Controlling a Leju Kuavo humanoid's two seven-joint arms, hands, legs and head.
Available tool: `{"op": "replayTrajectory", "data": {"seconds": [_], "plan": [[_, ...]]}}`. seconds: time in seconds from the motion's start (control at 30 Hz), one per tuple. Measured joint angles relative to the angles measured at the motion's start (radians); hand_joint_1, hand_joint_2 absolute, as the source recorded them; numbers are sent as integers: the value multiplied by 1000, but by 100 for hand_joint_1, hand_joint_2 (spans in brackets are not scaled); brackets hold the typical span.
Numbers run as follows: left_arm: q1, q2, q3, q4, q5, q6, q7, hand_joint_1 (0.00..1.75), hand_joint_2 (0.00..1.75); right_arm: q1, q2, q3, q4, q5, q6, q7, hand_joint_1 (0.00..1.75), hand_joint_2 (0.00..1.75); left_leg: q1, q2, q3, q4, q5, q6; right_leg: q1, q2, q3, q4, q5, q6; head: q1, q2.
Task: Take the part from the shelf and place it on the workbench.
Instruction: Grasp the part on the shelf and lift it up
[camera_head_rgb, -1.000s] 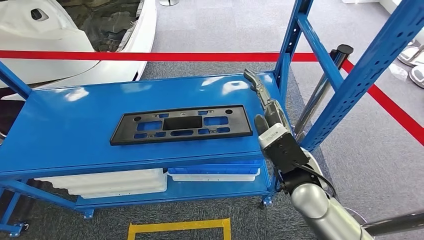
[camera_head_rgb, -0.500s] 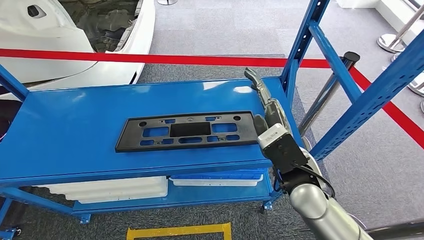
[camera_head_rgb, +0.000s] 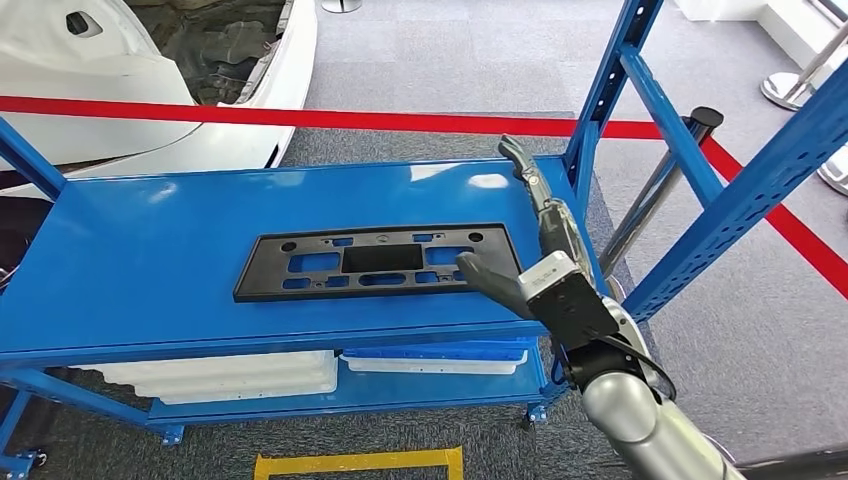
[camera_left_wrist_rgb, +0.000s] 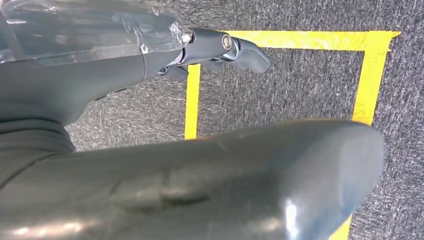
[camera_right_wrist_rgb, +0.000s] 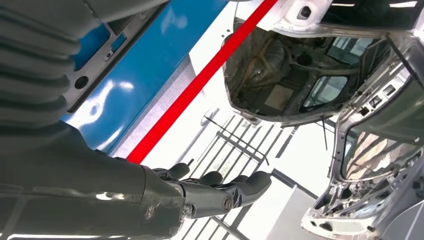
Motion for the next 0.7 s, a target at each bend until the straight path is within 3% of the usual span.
{"op": "replayTrajectory", "data": {"seconds": [0.23, 0.4, 0.5, 0.7], "plan": [[0, 0, 0, 0, 0, 0, 0, 0, 0, 69, 18, 0, 4, 165, -15, 58, 0, 175, 0, 0, 1, -2, 0, 0, 1, 0, 1, 0, -1, -1, 1, 0], [0, 0, 0, 0, 0, 0, 3, 0, 0, 114, 34, 0, 19, 200, 1, 75, 0, 175, 0, 0, 1, -2, 0, 0, 1, 0, 1, 0, -1, -1, 1, 0], [0, 0, 0, 0, 0, 0, 4, 0, 0, 125, 42, 0, 36, 240, 44, 104, 0, 175, 1, 0, 2, -3, 0, 0, 1, 0, 1, 0, -1, -1, 1, 0], [0, 0, 0, 0, -7, 2, 8, 0, 0, 129, 49, 2, 92, 481, 143, 207, 0, 175, 0, 0, 2, -3, 0, 0, 2, 0, 1, 0, -1, -1, 2, 0]]}}
